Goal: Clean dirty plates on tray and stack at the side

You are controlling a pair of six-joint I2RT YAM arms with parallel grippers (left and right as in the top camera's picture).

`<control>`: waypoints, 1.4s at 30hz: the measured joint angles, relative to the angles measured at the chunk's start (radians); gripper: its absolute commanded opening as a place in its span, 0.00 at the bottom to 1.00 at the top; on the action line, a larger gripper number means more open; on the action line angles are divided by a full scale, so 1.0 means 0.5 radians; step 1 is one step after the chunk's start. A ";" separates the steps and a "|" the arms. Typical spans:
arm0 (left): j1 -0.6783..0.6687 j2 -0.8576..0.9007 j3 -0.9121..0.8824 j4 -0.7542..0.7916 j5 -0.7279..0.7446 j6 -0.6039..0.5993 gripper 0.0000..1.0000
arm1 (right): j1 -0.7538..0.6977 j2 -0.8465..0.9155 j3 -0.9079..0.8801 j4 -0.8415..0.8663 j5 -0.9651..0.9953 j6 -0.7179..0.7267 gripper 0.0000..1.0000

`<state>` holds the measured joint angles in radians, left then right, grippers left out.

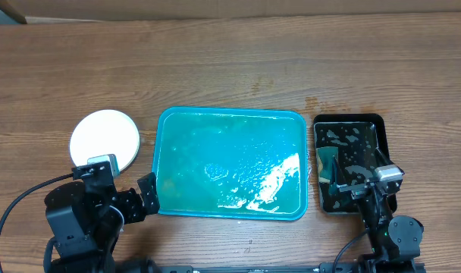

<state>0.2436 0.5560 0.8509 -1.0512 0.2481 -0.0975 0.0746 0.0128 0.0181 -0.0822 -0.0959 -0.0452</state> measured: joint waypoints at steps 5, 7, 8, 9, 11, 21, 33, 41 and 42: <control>-0.008 -0.086 -0.010 -0.011 -0.011 0.000 1.00 | 0.000 0.000 0.000 0.000 0.000 -0.002 1.00; -0.059 -0.169 -0.060 0.037 -0.026 0.000 1.00 | 0.000 0.000 0.000 0.000 -0.001 0.001 1.00; -0.089 -0.211 -0.097 0.070 -0.038 0.000 1.00 | 0.000 0.000 0.000 0.002 0.000 -0.001 1.00; -0.134 -0.269 -0.155 0.132 -0.047 0.000 1.00 | -0.001 0.000 0.000 -0.001 -0.001 -0.002 1.00; -0.220 -0.394 -0.302 0.275 -0.057 0.001 1.00 | 0.000 0.000 0.000 0.001 -0.001 -0.001 1.00; -0.459 -0.979 -1.040 1.045 -0.079 -0.039 1.00 | 0.000 0.000 0.000 -0.001 0.000 -0.002 1.00; -0.527 -1.083 -1.614 2.325 -0.085 -0.003 1.00 | 0.000 0.000 0.000 0.001 0.000 -0.001 1.00; -0.527 -1.086 -1.685 1.987 -0.086 0.095 1.00 | 0.000 0.000 0.000 0.002 0.000 -0.002 1.00; -0.527 -1.086 -1.685 1.991 -0.085 0.098 1.00 | 0.000 0.000 0.000 -0.001 0.000 -0.001 1.00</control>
<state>-0.0200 0.0132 0.0086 -0.0559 0.2054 -0.0483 0.0746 0.0128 0.0181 -0.0826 -0.0959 -0.0456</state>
